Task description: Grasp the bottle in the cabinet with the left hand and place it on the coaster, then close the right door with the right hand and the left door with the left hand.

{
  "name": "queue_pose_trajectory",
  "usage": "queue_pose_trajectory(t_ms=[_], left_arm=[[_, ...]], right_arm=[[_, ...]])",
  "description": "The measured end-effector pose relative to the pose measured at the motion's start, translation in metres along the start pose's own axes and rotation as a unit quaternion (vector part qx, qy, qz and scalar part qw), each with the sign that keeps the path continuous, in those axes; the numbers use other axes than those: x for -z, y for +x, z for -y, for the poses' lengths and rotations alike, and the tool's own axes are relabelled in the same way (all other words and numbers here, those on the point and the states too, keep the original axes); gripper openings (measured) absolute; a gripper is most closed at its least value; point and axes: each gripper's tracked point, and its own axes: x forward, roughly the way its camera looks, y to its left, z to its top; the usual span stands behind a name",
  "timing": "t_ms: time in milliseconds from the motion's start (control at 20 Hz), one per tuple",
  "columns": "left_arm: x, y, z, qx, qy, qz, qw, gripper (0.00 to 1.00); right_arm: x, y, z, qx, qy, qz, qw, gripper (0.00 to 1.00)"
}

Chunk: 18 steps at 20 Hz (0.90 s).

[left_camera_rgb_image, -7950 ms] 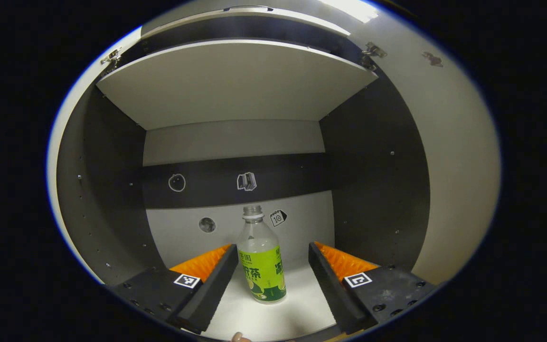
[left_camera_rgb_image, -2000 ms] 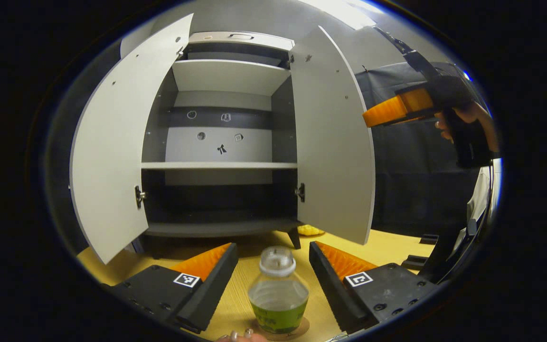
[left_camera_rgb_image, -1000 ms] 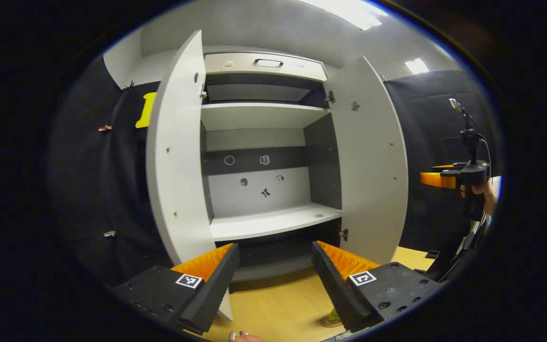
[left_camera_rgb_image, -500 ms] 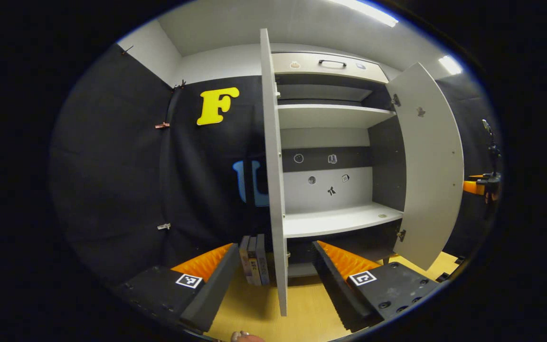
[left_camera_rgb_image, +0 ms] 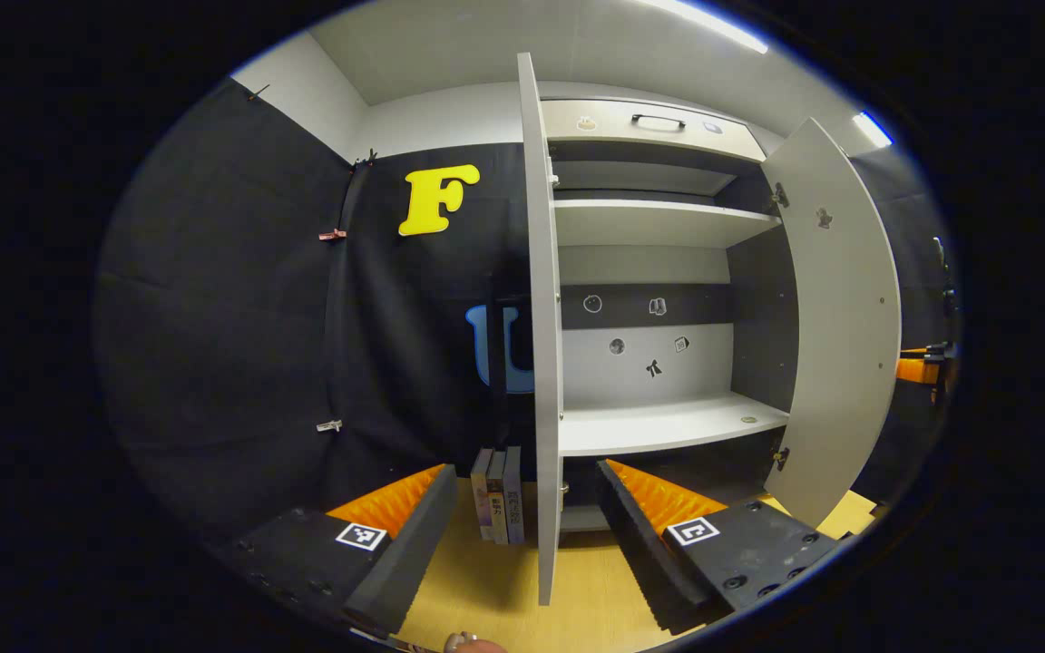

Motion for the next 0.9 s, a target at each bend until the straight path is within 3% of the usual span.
queue_pose_trajectory(t_ms=[150, 550, 900], left_arm=[[0.002, 0.001, -0.002, -0.009, -0.004, -0.004, 1.0, 0.96], [0.008, -0.014, -0.023, -0.051, 0.002, -0.018, 0.999, 0.96], [0.001, -0.026, -0.047, -0.089, -0.002, -0.01, 0.996, 0.96]], right_arm=[[0.003, 0.012, -0.024, -0.039, 0.004, -0.004, 0.999, 0.95], [0.008, 0.045, -0.062, -0.09, 0.008, -0.009, 0.996, 0.95], [0.023, 0.098, -0.13, -0.162, 0.009, -0.024, 0.987, 0.96]])
